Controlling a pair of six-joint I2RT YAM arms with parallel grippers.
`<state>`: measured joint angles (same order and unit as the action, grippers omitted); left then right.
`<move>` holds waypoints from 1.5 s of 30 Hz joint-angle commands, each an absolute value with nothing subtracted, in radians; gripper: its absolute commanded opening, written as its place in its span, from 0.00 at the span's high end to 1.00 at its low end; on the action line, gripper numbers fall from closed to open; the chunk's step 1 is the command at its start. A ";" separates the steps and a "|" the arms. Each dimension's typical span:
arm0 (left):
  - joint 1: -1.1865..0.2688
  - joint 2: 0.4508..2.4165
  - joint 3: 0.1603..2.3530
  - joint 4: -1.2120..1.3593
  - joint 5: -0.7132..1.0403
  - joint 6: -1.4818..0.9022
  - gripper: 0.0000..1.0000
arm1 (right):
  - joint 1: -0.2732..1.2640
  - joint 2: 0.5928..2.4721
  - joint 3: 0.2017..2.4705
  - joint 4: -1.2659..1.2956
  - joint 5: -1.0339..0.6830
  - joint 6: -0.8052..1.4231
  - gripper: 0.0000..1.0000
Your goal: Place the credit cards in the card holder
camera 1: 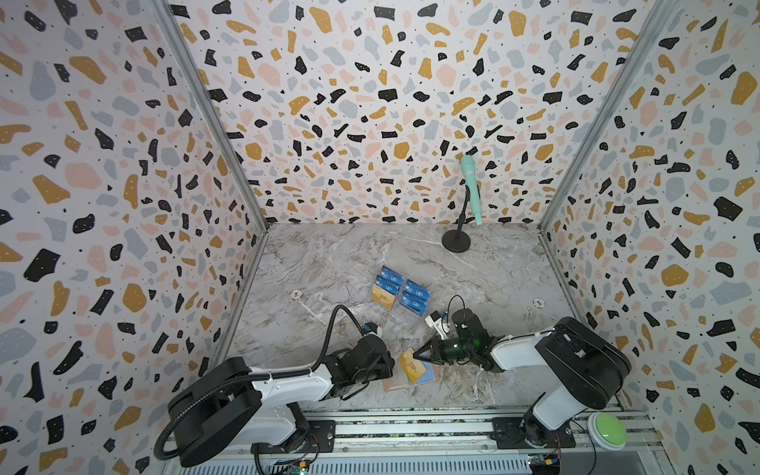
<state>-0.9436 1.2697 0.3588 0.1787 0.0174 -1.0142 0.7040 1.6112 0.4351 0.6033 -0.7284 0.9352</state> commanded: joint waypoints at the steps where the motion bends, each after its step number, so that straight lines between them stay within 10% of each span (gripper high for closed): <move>1: -0.945 1.256 0.335 0.150 0.008 -1.020 0.87 | 0.719 1.627 0.460 0.644 -0.714 0.937 1.00; 45: -0.960 1.239 0.368 -0.027 0.042 -0.851 1.00 | 0.736 1.756 0.441 0.824 -0.666 0.902 1.00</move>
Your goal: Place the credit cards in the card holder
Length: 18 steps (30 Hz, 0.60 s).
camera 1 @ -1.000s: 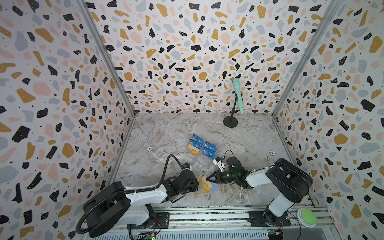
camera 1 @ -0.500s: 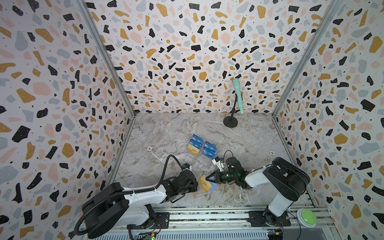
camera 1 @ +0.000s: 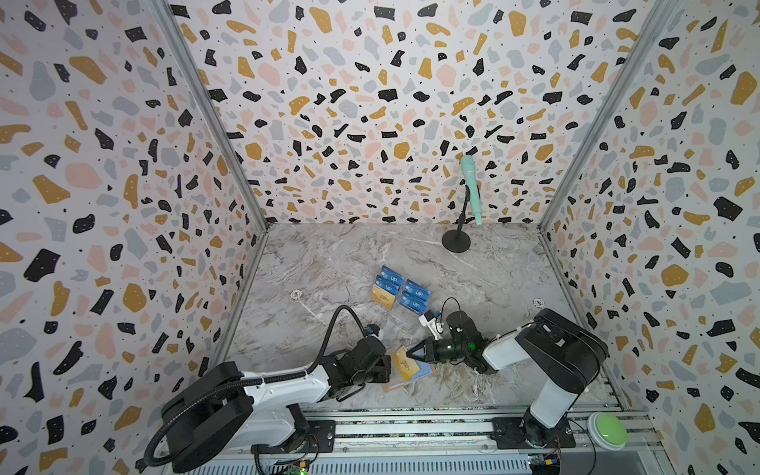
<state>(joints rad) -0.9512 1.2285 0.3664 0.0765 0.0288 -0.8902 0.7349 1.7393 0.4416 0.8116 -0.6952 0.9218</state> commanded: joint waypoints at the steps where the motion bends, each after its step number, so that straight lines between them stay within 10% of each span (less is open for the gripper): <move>1: -0.961 1.244 0.369 -0.033 0.038 -0.849 1.00 | 0.736 1.760 0.439 0.829 -0.665 0.901 1.00; 18: -0.983 1.246 0.397 -0.110 -0.030 -0.834 1.00 | 0.765 1.802 0.413 0.934 -0.663 0.992 1.00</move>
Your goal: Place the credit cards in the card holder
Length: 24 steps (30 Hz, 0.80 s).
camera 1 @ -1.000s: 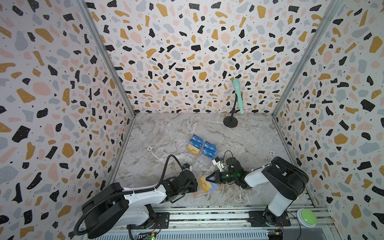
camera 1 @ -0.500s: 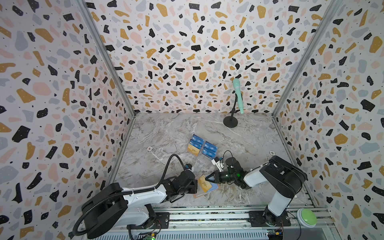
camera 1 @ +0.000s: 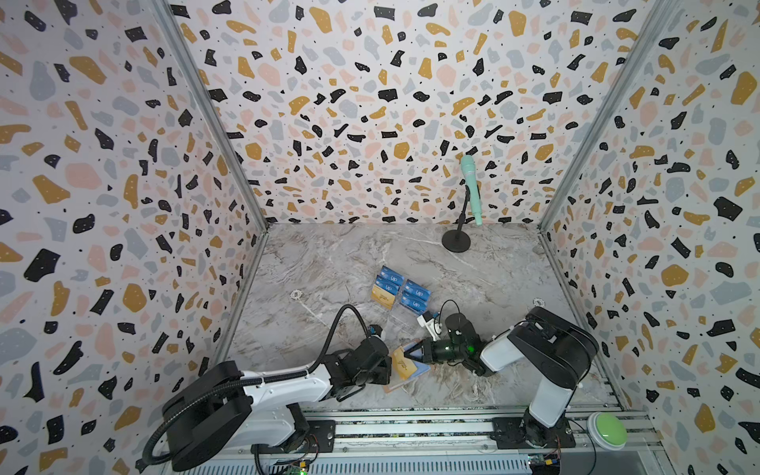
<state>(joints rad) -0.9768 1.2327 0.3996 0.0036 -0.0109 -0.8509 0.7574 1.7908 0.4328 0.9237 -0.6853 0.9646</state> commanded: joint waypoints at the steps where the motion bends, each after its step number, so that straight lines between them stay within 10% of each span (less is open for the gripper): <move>1: -0.983 1.243 0.399 -0.109 -0.031 -0.835 1.00 | 0.767 1.802 0.411 0.937 -0.664 1.000 1.00; 7: -0.983 1.230 0.415 -0.075 -0.015 -0.870 1.00 | 0.784 1.760 0.428 0.835 -0.642 0.963 0.90; 24: -0.851 1.055 0.414 -0.203 -0.010 -1.033 0.57 | 0.856 1.565 0.578 0.238 -0.466 0.707 0.60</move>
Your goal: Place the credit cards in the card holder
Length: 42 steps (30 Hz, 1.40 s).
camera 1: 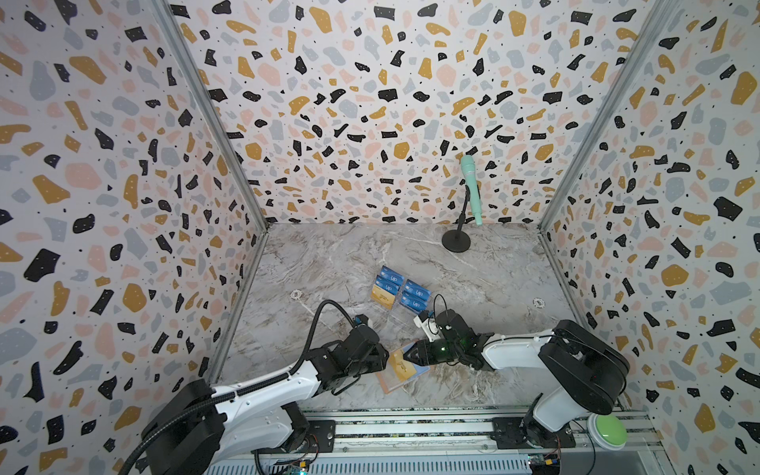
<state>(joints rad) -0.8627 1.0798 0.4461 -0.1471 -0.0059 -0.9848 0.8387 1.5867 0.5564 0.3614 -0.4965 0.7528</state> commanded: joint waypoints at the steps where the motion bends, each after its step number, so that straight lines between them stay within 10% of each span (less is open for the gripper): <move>1: -0.852 1.047 0.398 -0.192 -0.004 -1.045 0.56 | 0.864 1.564 0.582 0.232 -0.467 0.707 0.60; 42: -0.850 1.157 0.355 0.109 0.121 -1.037 0.52 | 1.021 1.619 0.760 0.160 -0.471 0.827 0.57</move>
<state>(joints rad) -0.8509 1.1545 0.3256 0.0700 0.0921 -1.0561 1.0138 1.6318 0.7105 0.1478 -0.4770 0.8371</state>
